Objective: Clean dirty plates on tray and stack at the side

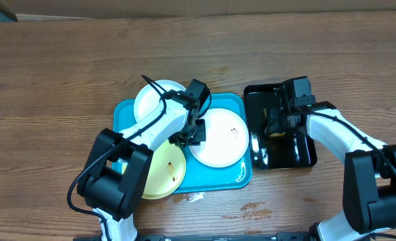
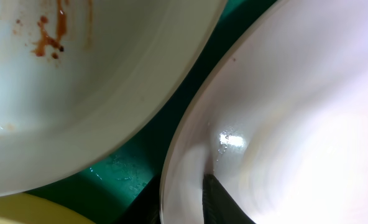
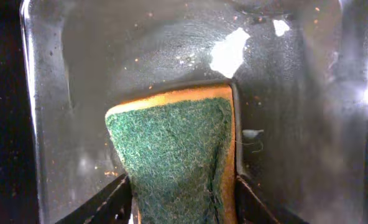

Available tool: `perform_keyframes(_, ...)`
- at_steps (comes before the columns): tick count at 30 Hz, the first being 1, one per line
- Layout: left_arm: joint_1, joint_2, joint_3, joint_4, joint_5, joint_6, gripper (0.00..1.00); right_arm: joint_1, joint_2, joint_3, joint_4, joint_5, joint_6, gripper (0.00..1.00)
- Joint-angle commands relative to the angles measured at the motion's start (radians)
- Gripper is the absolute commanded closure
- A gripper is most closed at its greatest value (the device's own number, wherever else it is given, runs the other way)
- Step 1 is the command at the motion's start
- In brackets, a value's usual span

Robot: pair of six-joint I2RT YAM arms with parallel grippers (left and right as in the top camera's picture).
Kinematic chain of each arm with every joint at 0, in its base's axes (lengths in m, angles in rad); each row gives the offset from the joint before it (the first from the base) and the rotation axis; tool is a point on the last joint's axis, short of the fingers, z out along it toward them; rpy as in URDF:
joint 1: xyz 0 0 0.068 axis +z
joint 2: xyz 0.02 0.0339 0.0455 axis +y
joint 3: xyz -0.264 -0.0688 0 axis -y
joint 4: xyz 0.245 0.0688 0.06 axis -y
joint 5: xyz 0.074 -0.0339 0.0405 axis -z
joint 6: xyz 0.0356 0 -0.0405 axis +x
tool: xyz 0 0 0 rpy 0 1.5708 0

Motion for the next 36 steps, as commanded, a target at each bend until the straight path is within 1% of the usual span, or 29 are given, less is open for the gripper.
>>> perform_keyframes(1,-0.004,0.008,-0.011,0.012,0.024,-0.009,0.78,0.007,-0.013,-0.009,0.004,0.002,0.004,0.44)
perform_keyframes(2,-0.004,0.008,-0.011,0.012,0.024,-0.009,0.78,0.007,-0.013,-0.015,0.006,0.001,0.004,0.44)
perform_keyframes(5,-0.004,0.008,-0.011,0.011,0.024,-0.009,0.78,0.007,-0.013,-0.02,0.008,0.001,0.004,0.54)
perform_keyframes(6,-0.004,0.008,-0.011,0.011,0.024,-0.009,0.76,0.007,-0.013,-0.018,0.011,0.001,0.004,0.62)
perform_keyframes(7,-0.003,0.008,-0.011,0.011,0.024,-0.009,0.73,0.007,-0.014,-0.01,0.01,0.001,0.004,0.76)
perform_keyframes(9,-0.001,0.008,-0.011,0.01,0.024,-0.006,0.66,0.007,-0.019,0.013,-0.019,0.001,0.004,0.96)
perform_keyframes(11,0.0,0.008,-0.011,0.007,0.024,-0.001,0.6,0.007,-0.029,0.043,-0.061,0.001,0.004,0.96)
perform_keyframes(12,0.0,0.008,-0.011,0.003,0.024,-0.001,0.6,0.007,-0.038,0.061,-0.085,0.001,0.004,0.96)
perform_keyframes(14,0.0,0.008,-0.011,-0.007,0.024,0.0,0.64,0.007,-0.066,0.104,-0.148,0.001,0.026,0.96)
perform_keyframes(15,0.0,0.008,-0.011,-0.011,0.024,0.0,0.68,0.007,-0.077,0.114,-0.165,0.001,0.04,0.96)
perform_keyframes(18,0.0,0.008,-0.011,-0.015,0.024,0.023,0.95,0.007,-0.114,0.138,-0.212,0.001,0.073,0.96)
perform_keyframes(19,0.0,0.008,-0.011,-0.017,0.024,0.034,0.96,0.007,-0.127,0.141,-0.225,0.0,0.079,0.96)
perform_keyframes(24,0.01,0.008,-0.009,-0.041,0.023,0.063,0.96,0.007,-0.162,0.141,-0.27,-0.07,0.079,0.96)
perform_keyframes(27,0.025,0.008,-0.009,-0.051,0.023,0.063,0.96,0.007,-0.162,0.141,-0.306,-0.071,0.08,0.96)
perform_keyframes(32,0.044,0.008,-0.009,-0.072,0.024,0.062,0.92,0.007,-0.162,0.139,-0.334,-0.07,0.113,0.96)
perform_keyframes(34,0.046,0.008,-0.009,-0.072,0.028,0.062,0.87,0.007,-0.162,0.139,-0.336,-0.07,0.113,0.96)
perform_keyframes(35,0.046,0.008,-0.009,-0.072,0.028,0.062,0.78,0.007,-0.162,0.139,-0.336,-0.07,0.114,0.96)
perform_keyframes(36,0.046,0.008,-0.009,-0.072,0.028,0.062,0.75,0.007,-0.162,0.139,-0.336,-0.07,0.119,0.96)
